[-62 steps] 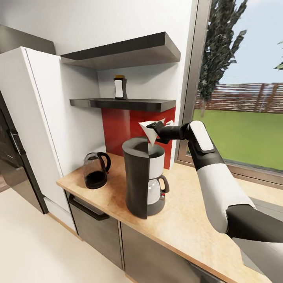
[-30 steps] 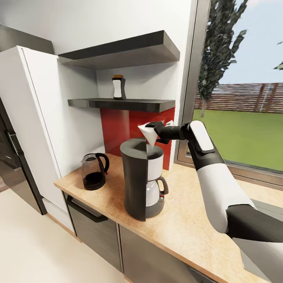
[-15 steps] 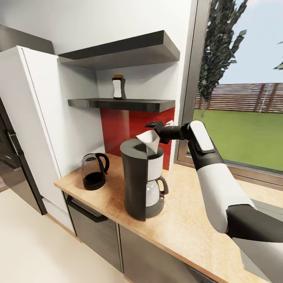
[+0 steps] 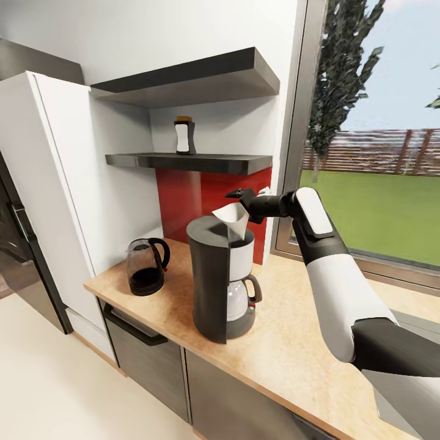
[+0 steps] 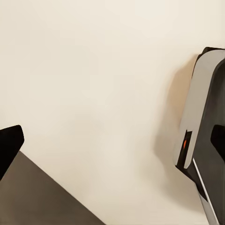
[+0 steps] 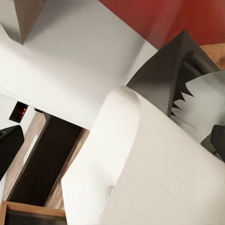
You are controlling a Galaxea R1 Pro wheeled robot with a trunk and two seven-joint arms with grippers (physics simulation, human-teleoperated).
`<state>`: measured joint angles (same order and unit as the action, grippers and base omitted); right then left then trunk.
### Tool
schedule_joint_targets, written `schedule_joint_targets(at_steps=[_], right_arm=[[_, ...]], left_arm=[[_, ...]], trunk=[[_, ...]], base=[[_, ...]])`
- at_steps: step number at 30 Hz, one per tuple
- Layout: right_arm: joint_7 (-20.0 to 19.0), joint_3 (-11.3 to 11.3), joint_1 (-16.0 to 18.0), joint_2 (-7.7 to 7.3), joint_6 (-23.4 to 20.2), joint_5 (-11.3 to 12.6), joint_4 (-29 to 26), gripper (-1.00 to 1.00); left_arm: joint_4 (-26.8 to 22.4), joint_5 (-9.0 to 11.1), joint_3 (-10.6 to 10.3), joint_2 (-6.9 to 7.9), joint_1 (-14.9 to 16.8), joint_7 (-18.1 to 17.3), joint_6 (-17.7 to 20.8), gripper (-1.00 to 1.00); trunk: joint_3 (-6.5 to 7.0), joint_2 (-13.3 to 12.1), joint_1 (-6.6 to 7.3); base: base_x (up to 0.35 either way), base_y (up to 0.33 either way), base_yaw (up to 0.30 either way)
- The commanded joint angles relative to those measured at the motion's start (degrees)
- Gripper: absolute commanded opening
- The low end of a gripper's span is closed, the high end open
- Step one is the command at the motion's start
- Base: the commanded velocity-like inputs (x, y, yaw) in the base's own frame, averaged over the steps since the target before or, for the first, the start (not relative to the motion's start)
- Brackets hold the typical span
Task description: Set up a coffee station on the kitchen countertop: keep the coffee maker on the countertop, move the bottle of coffee from the kitchen shelf to the counter next to the coffee maker, place a paper coffee filter on top of the coffee maker, put the saucer next to the coffee maker with the coffee cup on the saucer, and place the electric kettle next to the coffee maker.
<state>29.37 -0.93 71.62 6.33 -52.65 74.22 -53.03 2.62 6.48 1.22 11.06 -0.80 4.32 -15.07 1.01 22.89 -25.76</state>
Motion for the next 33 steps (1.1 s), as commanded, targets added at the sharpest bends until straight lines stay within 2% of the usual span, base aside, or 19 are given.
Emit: schedule_joint_targets(at_steps=[1, 33], right_arm=[[0.6, 0.0, 0.0, 0.00, 0.0, 0.6, 0.0, 1.00], [0.6, 0.0, 0.0, -0.01, 0.0, 0.5, 0.2, 1.00]], left_arm=[[0.1, 0.4, 0.1, 0.00, 0.0, -0.1, -0.3, 1.00], [0.1, 0.4, 0.1, -0.08, 0.0, -0.1, -0.3, 1.00]], trunk=[[0.00, 0.0, -0.02], [0.00, 0.0, -0.02]], base=[[0.008, -0.016, 0.000], [0.017, -0.024, 0.000]])
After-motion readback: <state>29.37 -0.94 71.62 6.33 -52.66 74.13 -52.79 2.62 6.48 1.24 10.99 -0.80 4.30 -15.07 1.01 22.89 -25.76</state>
